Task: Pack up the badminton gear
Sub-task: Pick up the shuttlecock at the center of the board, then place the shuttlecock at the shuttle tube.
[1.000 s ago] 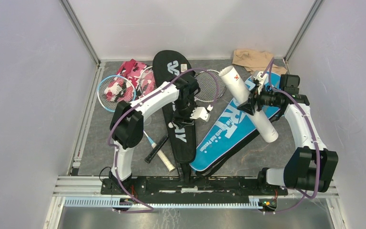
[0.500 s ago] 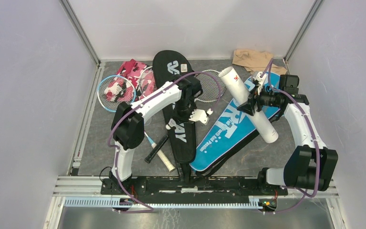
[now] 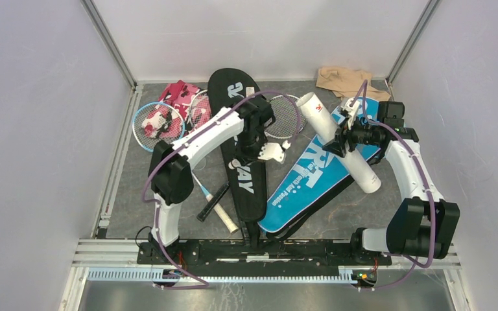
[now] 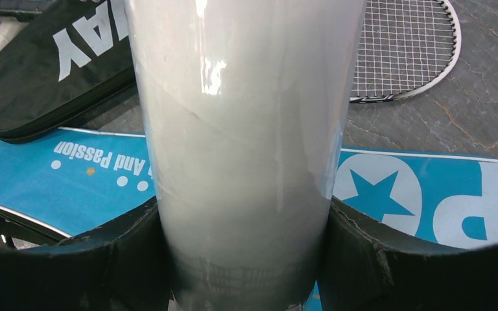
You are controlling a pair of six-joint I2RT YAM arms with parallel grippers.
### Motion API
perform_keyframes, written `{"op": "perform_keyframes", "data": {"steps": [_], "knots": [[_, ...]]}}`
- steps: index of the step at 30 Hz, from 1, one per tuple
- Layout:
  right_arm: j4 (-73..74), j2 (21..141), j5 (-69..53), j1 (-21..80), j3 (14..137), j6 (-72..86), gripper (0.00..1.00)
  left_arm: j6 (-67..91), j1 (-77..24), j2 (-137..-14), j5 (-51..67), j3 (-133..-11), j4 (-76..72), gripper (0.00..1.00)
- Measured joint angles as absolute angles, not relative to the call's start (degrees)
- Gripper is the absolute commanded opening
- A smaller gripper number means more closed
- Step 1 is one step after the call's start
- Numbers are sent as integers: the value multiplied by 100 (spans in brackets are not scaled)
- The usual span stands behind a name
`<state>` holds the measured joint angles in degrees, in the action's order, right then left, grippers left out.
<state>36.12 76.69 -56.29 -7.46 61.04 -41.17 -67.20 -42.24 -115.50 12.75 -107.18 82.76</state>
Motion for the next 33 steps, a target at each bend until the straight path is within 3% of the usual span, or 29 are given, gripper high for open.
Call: {"op": "perform_keyframes", "data": {"steps": [7,13,17,22,28,33], "knots": [[3610,7697,-5242,-364,6106,-4250,9,-6125,-3675,-11021,2519,-11563,8309,2],[3610,7854,-4991,19,6141,-4442,9,-4954,-2394,-10473,3988,-11996,7741,2],[3616,8014,-4971,298,6208,-4598,9,-3374,-1822,-9826,4617,-11340,6263,2],[3675,8191,-5122,530,6331,-4790,9,-976,-1890,-8788,4716,-9721,3610,2],[3710,8361,-5299,722,6482,-4805,9,1041,-1925,-8696,4705,-9231,1594,2],[3693,8366,-5419,805,6490,-4713,9,1909,-2036,-8788,4650,-8886,819,2]]}}
